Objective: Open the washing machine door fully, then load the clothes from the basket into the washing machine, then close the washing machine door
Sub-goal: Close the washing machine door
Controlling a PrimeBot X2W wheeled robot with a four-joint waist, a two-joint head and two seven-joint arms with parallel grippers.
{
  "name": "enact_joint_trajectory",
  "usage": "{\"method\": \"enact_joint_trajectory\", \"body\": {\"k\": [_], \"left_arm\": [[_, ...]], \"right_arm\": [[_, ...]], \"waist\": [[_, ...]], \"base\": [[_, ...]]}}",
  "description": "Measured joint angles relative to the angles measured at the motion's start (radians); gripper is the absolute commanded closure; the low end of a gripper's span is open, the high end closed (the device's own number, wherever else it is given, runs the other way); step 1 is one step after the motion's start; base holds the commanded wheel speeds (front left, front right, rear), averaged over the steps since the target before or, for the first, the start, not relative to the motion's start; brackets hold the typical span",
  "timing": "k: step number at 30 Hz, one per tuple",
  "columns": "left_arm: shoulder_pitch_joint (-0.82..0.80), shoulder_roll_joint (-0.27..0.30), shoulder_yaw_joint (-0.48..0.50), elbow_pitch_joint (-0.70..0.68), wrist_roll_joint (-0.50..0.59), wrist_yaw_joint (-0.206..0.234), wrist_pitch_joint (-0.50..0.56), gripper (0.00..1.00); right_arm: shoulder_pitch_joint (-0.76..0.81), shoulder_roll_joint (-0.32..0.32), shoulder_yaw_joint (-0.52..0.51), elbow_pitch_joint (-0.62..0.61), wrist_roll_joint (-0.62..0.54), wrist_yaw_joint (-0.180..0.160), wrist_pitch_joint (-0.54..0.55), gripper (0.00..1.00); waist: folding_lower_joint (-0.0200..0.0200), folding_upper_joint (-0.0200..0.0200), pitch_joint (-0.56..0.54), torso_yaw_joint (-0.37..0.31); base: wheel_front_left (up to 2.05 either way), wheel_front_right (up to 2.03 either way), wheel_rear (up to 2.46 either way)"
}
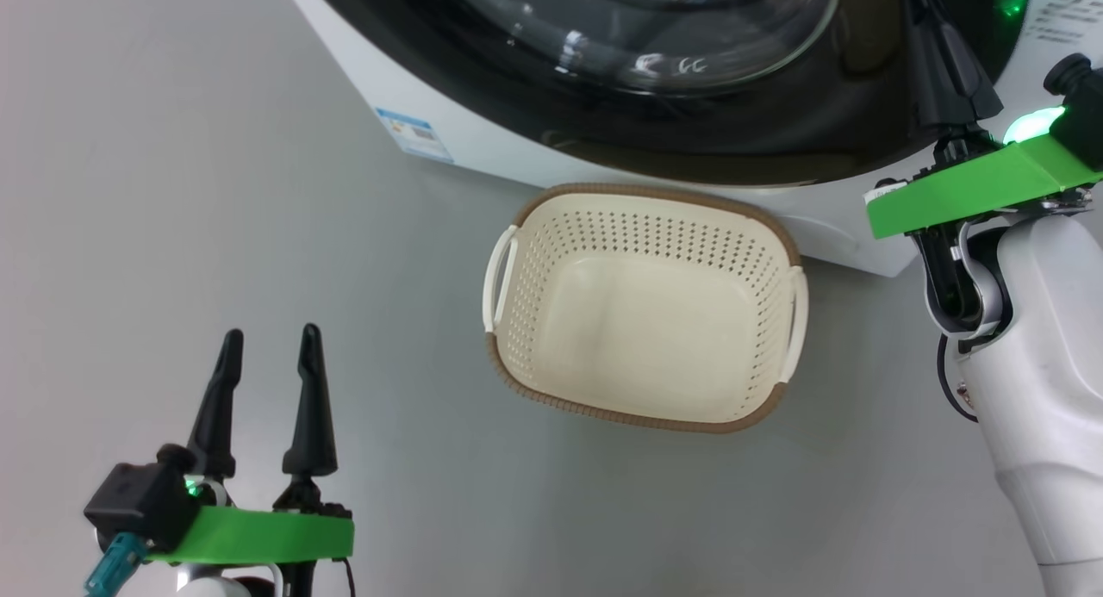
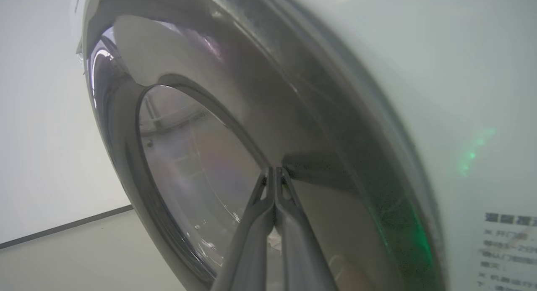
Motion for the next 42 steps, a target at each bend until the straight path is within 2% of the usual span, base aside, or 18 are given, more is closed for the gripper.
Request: {"method": "enact_joint_trajectory", "body": {"k": [9,18,29,42], "left_arm": [[-0.019,-0.001,-0.006,0.000,-0.006,0.000,0.000,0.00],[-0.019,-0.002,-0.004,0.019,0.016,0.000,0.000,0.00],[0.018,0.015,0.020,0.050,0.040,0.000,0.000,0.00],[0.079,0.088,0.061,0.095,0.046,0.000,0.000,0.00]], "right_arm": [[-0.033,0.024,-0.020,0.010,-0.008,0.006,0.000,1.00],[-0.021,0.026,-0.008,0.016,-0.007,0.003,0.001,1.00],[0.144,0.036,0.070,0.011,0.004,-0.002,0.000,1.00],[0.353,0.056,0.096,-0.027,0.028,-0.002,0.000,1.00]], "waist": [[0.0001,0.0000,0.036,0.026],[0.0000,0.0000,-0.004,0.012],[-0.0002,0.0000,-0.095,-0.037],[-0.0002,0.0000,-0.218,-0.139]], "base": [[0.00,0.00,0.00],[0.00,0.00,0.00],[0.00,0.00,0.00],[0.00,0.00,0.00]]}}
